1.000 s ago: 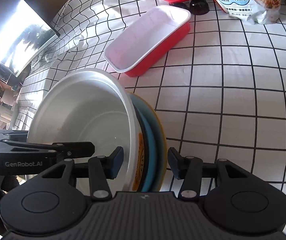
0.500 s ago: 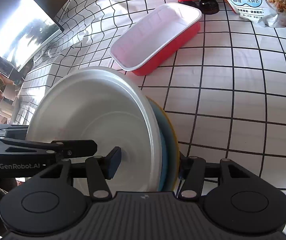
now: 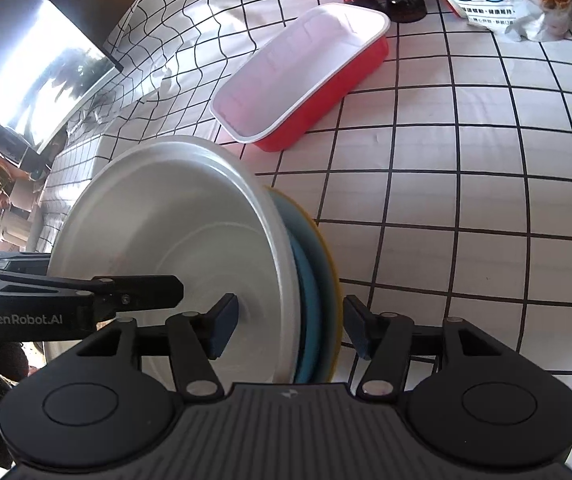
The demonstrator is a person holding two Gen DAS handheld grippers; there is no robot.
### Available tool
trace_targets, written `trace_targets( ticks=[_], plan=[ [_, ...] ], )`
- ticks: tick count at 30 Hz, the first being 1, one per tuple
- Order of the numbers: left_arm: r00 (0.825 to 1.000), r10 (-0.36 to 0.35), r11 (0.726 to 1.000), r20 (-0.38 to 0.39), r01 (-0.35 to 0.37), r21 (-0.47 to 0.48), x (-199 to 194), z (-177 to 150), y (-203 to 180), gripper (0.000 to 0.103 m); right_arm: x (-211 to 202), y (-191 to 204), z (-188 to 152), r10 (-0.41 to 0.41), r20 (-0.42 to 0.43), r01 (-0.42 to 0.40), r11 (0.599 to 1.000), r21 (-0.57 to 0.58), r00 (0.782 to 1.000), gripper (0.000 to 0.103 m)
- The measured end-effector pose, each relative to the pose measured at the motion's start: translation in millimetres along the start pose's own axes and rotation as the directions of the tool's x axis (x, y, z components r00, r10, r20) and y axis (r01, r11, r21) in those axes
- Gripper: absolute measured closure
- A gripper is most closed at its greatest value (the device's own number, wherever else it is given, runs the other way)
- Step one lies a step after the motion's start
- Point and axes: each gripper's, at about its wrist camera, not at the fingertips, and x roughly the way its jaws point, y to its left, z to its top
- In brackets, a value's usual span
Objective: Organize plates and bowls
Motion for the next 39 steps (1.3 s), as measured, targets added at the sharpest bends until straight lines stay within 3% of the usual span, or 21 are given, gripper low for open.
trace_targets(
  ticks=[5,8,14,25,32,34,39],
  plan=[
    [0.999,0.034,0.998,0.004,-0.034,0.047,-0.5,1.2,-8.1,0.053,-1.2,2.1,-1.7,-0.012,0.009,0.012,1.000,-0.002,1.000,0.046],
    [1.000,0.019,0.999,0.000,-0.019,0.031,-1.7,1.6,-4.2,0.053,-2.1,1.8,-1.4,-0.011,0.006,0.011,1.000,0.007,1.000,0.046],
    [1.000,0.002,1.000,0.023,-0.002,0.000,-8.9,2.0,2.4,0.054,-2.5,-0.6,-0.9,0.021,0.009,-0.021,1.000,0.022,1.000,0.056],
    [0.999,0.039,0.999,-0.032,-0.038,0.009,6.8,0.8,4.6,0.051,-2.5,-6.8,-2.4,0.055,0.007,-0.055,0.997,0.049,0.998,0.057],
    [0.997,-0.038,0.998,-0.072,0.036,-0.042,12.8,3.2,14.0,0.054,-2.5,-12.5,-3.1,0.080,-0.004,-0.079,0.994,0.073,0.997,0.057],
    [0.993,-0.072,0.997,-0.091,0.068,-0.046,15.3,4.8,12.3,0.048,-2.9,-13.9,-2.6,0.082,-0.007,-0.081,0.994,0.075,0.997,0.057],
    [0.991,-0.069,0.998,-0.112,0.066,-0.024,26.3,3.2,5.7,0.041,-7.1,-12.6,-6.6,0.057,0.003,-0.057,0.996,0.065,0.998,0.057]
  ],
)
